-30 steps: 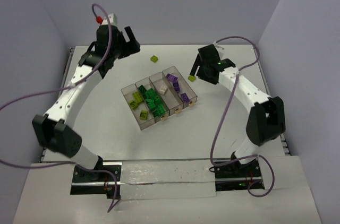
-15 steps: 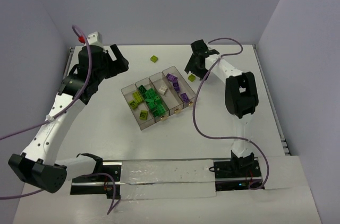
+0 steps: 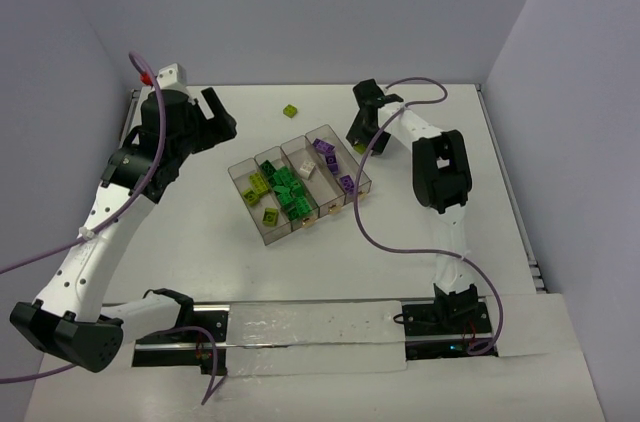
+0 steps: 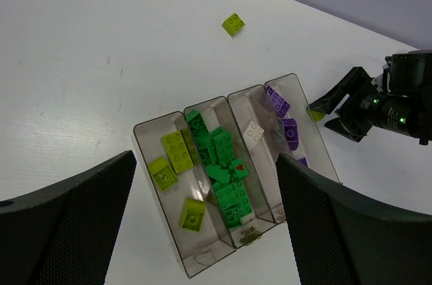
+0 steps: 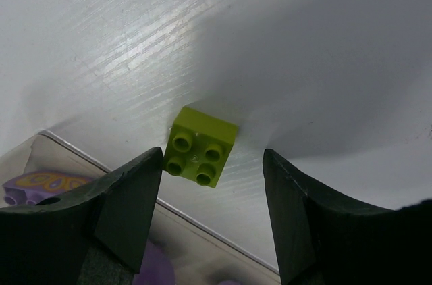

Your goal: Sort the legos into containers by color

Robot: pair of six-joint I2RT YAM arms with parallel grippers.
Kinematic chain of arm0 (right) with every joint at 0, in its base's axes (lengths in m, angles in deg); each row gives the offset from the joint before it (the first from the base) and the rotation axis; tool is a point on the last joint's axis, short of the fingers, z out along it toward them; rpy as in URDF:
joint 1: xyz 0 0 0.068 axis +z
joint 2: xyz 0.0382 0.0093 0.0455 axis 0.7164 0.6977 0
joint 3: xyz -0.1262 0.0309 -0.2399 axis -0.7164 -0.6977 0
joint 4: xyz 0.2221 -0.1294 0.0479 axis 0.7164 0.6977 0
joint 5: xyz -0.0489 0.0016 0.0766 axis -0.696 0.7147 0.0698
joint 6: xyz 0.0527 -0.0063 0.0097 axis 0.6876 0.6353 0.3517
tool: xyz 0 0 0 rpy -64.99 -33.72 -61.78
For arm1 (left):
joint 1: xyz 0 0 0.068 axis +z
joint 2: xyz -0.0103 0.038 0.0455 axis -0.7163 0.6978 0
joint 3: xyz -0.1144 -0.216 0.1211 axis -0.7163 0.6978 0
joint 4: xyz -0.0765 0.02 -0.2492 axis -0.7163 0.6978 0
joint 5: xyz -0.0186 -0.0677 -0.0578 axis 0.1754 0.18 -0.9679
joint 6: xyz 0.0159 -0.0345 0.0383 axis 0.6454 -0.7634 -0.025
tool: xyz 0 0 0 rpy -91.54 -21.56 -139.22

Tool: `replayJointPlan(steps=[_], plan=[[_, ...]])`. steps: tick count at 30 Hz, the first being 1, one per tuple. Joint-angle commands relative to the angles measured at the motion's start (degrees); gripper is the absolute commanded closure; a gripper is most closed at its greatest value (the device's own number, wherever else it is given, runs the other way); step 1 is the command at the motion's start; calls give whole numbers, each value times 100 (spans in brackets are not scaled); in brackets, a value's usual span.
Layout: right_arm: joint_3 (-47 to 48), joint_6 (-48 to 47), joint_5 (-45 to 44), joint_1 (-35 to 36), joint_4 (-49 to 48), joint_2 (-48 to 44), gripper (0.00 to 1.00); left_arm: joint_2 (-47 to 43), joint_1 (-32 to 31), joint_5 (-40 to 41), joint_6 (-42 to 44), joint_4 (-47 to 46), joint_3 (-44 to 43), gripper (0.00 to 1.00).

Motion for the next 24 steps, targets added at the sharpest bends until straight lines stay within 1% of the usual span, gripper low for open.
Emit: replayJointPlan(steps=[1, 3, 7, 8, 9, 11, 12, 17, 20, 22, 24], plan=[[168, 116, -152, -4, 115, 26, 33, -143, -19, 109, 137, 22, -240, 7], [83, 139, -194, 2, 81, 23, 39, -152, -19, 146, 151, 53, -271, 7], [26, 155, -250, 4, 34, -51, 58, -159, -19, 156, 167, 46, -261, 7], [-11, 147, -259, 11, -1, -124, 66, -152, -20, 155, 160, 46, -254, 7], [-53, 135, -283, 24, -25, -209, 71, -145, -26, 149, 154, 52, -248, 7], [-150, 116, -314, 35, -64, -380, 79, -136, -21, 132, 137, 47, -246, 7], [-183, 89, -337, 49, -100, -546, 80, -147, -19, 118, 128, 40, -240, 7], [-485, -82, -573, 155, -299, -1342, 81, -191, -19, 164, 114, 60, -235, 7], [-901, -250, -617, 276, -603, -2033, 81, -223, -28, 236, 98, 107, -211, 7], [-1341, -361, -609, 388, -1030, -2651, 81, -249, -19, 310, 73, 114, -186, 7], [-1655, -587, -594, 749, -1311, -3121, 81, -286, -12, 412, 35, 139, -177, 7]])
